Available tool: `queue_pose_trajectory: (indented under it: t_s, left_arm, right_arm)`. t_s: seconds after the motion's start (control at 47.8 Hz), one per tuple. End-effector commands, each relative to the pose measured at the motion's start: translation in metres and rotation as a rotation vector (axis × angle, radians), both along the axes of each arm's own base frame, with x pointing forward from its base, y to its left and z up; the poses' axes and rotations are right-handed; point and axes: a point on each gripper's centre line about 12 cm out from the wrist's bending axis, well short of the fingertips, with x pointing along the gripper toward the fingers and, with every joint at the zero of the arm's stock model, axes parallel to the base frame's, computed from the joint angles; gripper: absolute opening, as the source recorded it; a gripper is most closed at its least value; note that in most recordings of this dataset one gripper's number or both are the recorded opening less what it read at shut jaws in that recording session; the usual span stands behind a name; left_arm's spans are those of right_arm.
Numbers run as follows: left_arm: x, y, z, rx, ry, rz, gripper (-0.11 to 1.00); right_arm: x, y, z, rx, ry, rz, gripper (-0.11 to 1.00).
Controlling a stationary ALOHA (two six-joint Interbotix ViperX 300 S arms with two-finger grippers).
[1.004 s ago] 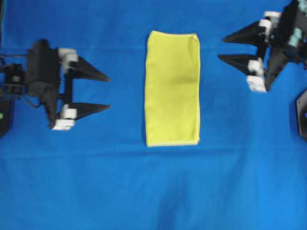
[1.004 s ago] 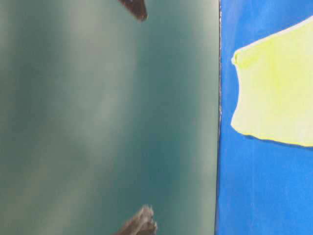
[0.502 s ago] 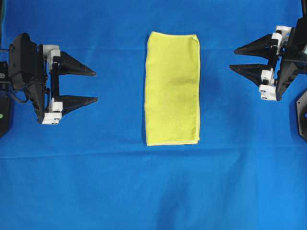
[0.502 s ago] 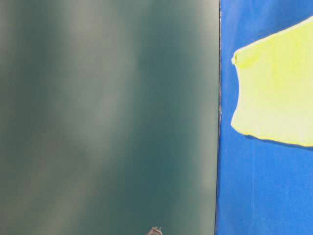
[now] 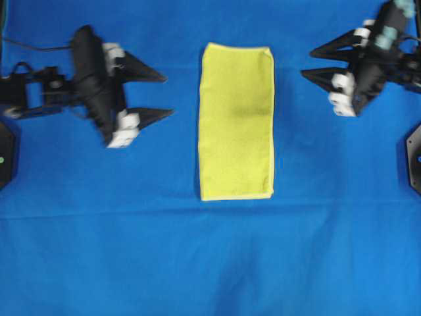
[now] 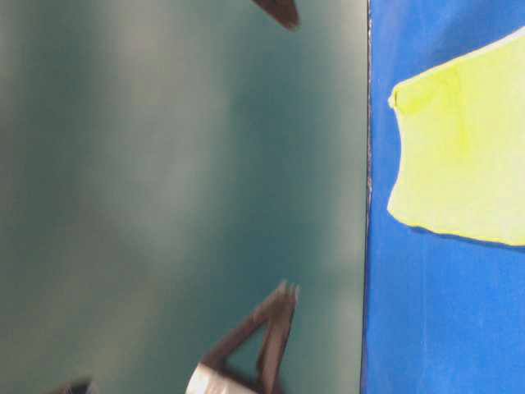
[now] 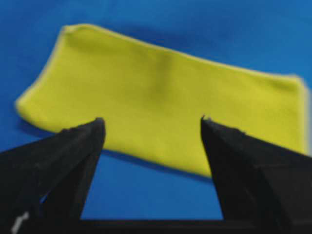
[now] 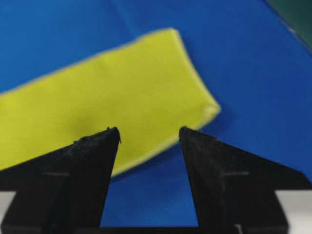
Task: Fold the yellow towel.
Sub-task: 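Move both grippers to the strip's far corners and grasp them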
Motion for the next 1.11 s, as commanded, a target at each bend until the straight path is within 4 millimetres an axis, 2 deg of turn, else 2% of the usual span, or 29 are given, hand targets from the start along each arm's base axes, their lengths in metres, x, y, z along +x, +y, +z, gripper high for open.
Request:
queue_pose_trajectory:
  t_s: [0.0, 0.167, 0.314, 0.565, 0.837, 0.921, 0.962, 1.088]
  left_arm:
    - [0.020, 0.026, -0.001, 0.001, -0.003, 0.058, 0.75]
    - [0.043, 0.067, -0.031, -0.020, 0.058, 0.142, 0.75]
    - [0.057, 0.089, -0.057, -0.036, 0.104, 0.180, 0.75]
    - [0.076, 0.112, -0.088, -0.051, 0.143, 0.211, 0.75]
    - [0.072, 0.131, -0.111, -0.081, 0.180, 0.257, 0.74]
    - [0.070, 0.132, -0.115, -0.087, 0.191, 0.262, 0.70]
    - [0.070, 0.132, -0.116, -0.089, 0.197, 0.262, 0.65]
    - [0.072, 0.133, -0.119, -0.076, 0.203, 0.256, 0.32]
  right_arm:
    - [0.016, -0.020, -0.003, -0.001, 0.042, -0.025, 0.58]
    - [0.041, -0.049, -0.022, 0.010, 0.164, -0.035, 0.58]
    - [0.056, -0.064, -0.041, 0.028, 0.222, -0.039, 0.58]
    - [0.067, -0.079, -0.071, 0.062, 0.280, -0.050, 0.58]
    - [0.073, -0.088, -0.088, 0.075, 0.294, -0.054, 0.56]
    - [0.072, -0.089, -0.089, 0.073, 0.299, -0.053, 0.52]
    - [0.072, -0.089, -0.089, 0.069, 0.302, -0.049, 0.46]
    - [0.070, -0.087, -0.092, 0.076, 0.312, -0.050, 0.14]
